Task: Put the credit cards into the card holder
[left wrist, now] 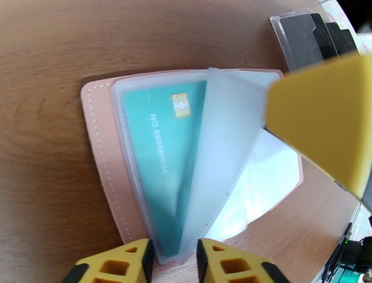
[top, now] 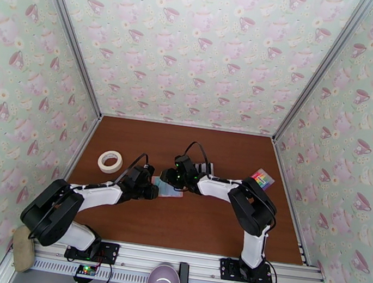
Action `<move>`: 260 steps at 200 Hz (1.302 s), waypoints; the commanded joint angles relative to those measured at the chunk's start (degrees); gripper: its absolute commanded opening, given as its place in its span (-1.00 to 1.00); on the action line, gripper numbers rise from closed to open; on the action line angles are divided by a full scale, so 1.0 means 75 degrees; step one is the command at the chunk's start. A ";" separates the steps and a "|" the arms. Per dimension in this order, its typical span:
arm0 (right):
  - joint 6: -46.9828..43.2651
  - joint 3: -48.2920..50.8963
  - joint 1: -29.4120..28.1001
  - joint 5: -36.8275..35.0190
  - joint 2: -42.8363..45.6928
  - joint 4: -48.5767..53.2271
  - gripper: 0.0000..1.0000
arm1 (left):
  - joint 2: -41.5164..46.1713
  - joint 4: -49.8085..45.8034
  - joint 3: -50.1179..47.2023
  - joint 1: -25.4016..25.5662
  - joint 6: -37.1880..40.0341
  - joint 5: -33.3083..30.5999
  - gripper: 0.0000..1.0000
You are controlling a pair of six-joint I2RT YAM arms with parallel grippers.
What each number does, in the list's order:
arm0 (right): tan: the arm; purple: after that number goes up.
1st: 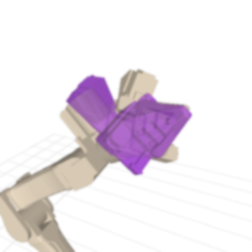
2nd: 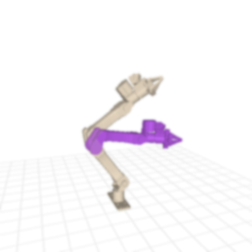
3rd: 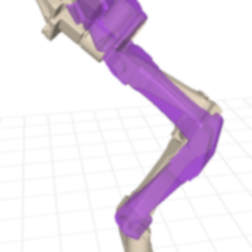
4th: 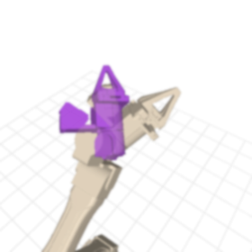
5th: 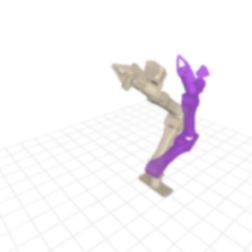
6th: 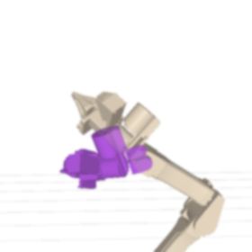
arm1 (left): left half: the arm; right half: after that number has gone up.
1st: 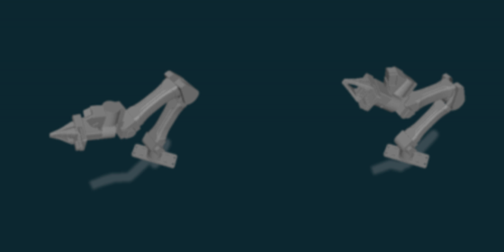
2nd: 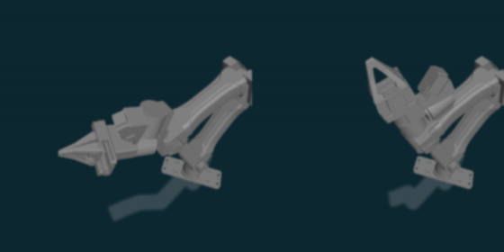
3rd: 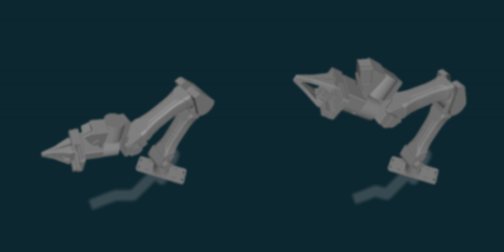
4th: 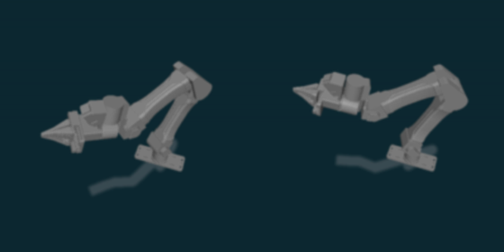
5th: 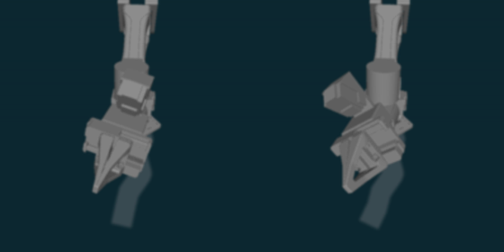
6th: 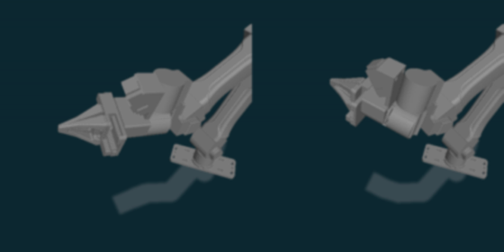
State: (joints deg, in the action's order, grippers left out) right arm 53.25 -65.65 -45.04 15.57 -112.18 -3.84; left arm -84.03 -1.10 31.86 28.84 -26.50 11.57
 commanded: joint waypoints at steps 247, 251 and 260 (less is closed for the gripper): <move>0.0938 -0.0464 -0.0268 0.0824 -0.1427 -0.1550 -0.10 | 0.0321 -0.0917 -0.0024 -0.0353 0.0030 -0.0793 0.25; 0.0938 -0.0440 -0.0273 0.0828 -0.1400 -0.1572 -0.10 | 0.0306 -0.0913 -0.0015 -0.0344 0.0040 -0.0783 0.25; 0.0915 -0.0400 -0.0276 0.0824 -0.1308 -0.1574 -0.10 | 0.0282 -0.0908 -0.0011 -0.0342 0.0041 -0.0762 0.26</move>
State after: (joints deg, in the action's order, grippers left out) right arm 59.81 -68.97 -46.87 21.32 -121.08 -16.19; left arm -79.96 -7.14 30.92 26.55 -26.76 6.76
